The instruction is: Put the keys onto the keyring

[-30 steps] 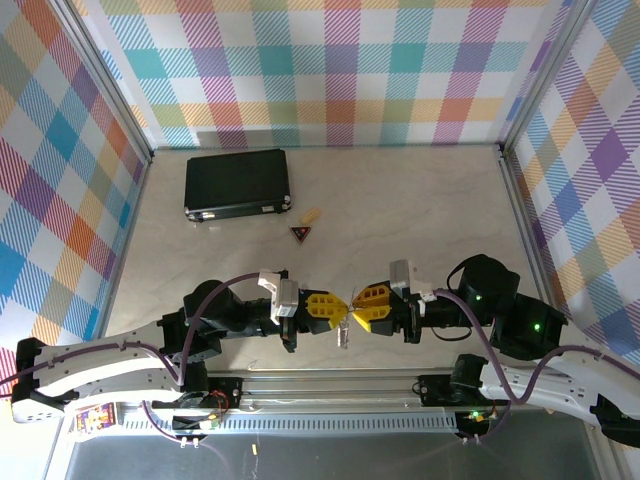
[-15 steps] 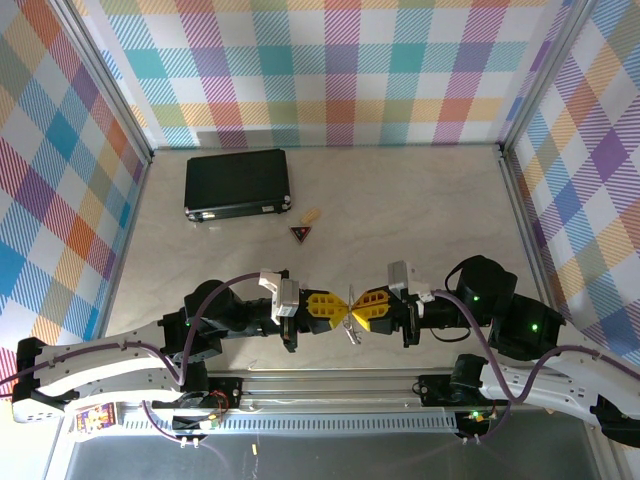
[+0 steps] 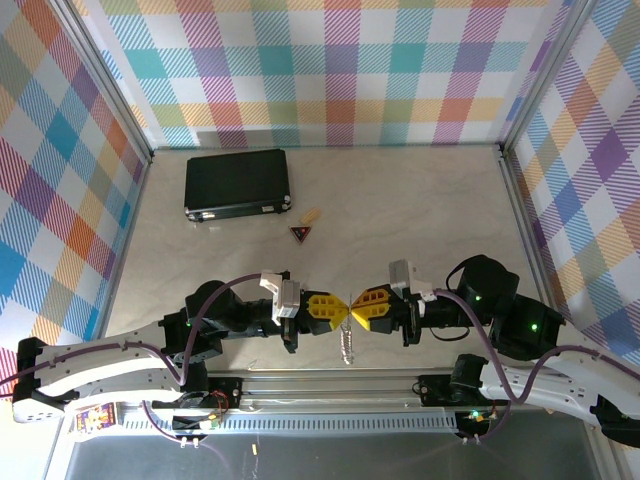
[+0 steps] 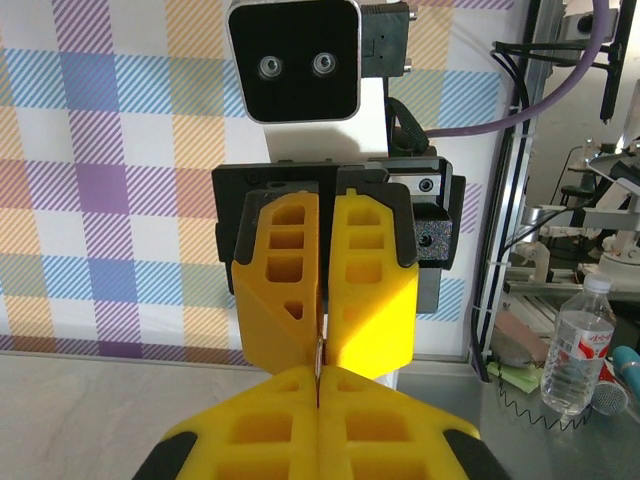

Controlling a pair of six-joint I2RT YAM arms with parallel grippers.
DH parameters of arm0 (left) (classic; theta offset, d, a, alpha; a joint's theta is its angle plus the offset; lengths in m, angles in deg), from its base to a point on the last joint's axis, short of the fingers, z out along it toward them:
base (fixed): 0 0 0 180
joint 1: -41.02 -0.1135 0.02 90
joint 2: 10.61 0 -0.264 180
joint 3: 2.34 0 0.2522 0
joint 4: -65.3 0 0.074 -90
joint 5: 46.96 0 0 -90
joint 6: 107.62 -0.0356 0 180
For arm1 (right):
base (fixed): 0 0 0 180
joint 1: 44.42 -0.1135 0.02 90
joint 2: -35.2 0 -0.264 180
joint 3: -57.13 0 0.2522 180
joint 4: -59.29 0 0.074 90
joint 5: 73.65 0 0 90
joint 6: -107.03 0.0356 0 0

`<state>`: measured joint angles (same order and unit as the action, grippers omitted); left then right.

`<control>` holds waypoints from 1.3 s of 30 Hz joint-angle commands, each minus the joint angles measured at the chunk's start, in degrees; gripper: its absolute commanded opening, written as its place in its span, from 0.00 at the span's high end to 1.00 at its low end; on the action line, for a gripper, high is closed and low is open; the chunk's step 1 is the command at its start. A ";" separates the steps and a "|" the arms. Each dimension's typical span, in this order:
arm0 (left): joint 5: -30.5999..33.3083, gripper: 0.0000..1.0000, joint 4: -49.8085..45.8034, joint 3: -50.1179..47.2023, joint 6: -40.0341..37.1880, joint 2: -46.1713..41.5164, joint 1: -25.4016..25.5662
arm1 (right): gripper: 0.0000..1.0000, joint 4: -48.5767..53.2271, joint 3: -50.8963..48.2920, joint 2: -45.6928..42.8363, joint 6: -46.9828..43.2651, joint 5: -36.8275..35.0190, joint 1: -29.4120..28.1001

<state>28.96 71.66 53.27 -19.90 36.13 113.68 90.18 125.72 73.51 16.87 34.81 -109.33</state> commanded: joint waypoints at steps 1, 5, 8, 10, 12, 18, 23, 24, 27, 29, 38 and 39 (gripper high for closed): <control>0.11 1.00 3.39 0.03 0.62 -0.85 0.06 | 0.96 -1.48 -0.16 0.58 0.22 0.70 -0.30; 0.93 1.00 1.65 0.34 0.27 -1.17 0.04 | 1.00 1.35 1.42 0.90 -1.62 0.12 -0.37; 2.63 0.98 -3.43 1.51 -1.01 -2.11 0.03 | 1.00 6.25 3.65 1.14 -4.71 -1.37 -0.39; 4.28 0.89 -8.58 2.85 -2.29 -2.91 0.03 | 1.00 10.39 5.65 1.78 -8.14 -2.24 -0.36; 6.11 0.82 -14.76 4.65 -3.57 -3.53 0.05 | 1.00 14.37 7.67 2.85 -10.46 -2.51 -0.31; 7.23 0.70 -25.92 9.48 -5.36 -3.07 0.09 | 1.00 18.95 10.97 6.13 -13.86 -1.09 -0.32; 6.84 0.68 -27.89 10.36 -5.65 -2.30 0.07 | 1.00 18.39 11.79 7.28 -14.34 0.17 -0.31; 6.56 0.68 -27.82 10.36 -5.63 -2.13 0.11 | 1.00 18.23 11.92 7.60 -14.34 0.24 -0.31; 5.43 0.67 -27.51 10.27 -5.54 -1.26 0.07 | 1.00 17.92 12.16 8.22 -14.26 0.35 -0.32; 5.19 0.66 -27.54 10.15 -5.37 -0.83 0.08 | 1.00 17.78 12.14 8.36 -14.25 0.09 -0.30; 6.43 0.82 -27.41 9.00 -4.82 -1.40 0.05 | 1.00 17.30 11.62 8.30 -14.51 0.94 -0.37; 6.51 0.82 -27.33 8.87 -4.79 -1.42 0.06 | 1.00 17.10 11.53 8.34 -14.51 1.20 -0.31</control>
<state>34.99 44.05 62.17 -24.69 35.72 113.68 108.75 135.94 82.29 3.97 33.54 -109.33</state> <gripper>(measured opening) 0.183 0.063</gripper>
